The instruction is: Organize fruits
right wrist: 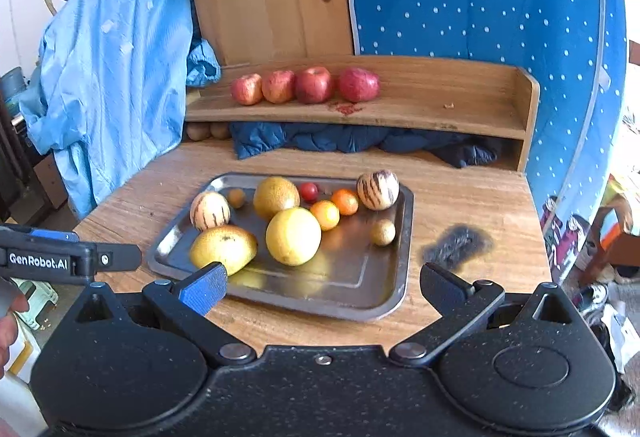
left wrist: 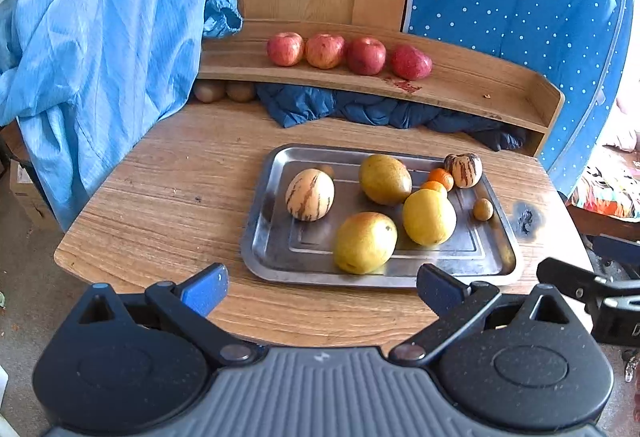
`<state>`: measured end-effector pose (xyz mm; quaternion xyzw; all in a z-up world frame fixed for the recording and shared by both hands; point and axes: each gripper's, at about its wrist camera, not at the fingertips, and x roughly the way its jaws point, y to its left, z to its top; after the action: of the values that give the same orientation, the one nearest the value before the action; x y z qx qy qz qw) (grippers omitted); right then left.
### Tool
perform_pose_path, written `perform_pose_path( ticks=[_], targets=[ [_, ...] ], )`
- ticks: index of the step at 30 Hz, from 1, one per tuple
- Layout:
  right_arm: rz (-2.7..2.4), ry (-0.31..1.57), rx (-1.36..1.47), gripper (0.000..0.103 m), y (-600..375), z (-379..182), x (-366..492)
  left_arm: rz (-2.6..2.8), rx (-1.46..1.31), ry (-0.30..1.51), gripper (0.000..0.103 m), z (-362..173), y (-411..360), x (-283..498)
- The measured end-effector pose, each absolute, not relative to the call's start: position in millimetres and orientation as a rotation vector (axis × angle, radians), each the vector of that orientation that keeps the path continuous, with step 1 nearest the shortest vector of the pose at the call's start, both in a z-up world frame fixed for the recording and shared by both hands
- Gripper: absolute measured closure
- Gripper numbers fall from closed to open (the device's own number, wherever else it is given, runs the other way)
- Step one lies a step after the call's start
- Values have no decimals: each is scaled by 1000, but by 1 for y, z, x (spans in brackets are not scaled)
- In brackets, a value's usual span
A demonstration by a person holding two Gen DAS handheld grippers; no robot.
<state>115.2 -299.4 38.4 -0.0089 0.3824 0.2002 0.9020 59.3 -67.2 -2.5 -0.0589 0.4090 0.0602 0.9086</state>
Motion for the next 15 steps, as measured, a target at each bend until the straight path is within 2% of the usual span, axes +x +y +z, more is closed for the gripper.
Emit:
perform_pose_path(
  ticks=[15],
  targets=[
    [364,833,-25,1,-273,33,107,78,-121,869,1,-10,-44,56]
  ],
)
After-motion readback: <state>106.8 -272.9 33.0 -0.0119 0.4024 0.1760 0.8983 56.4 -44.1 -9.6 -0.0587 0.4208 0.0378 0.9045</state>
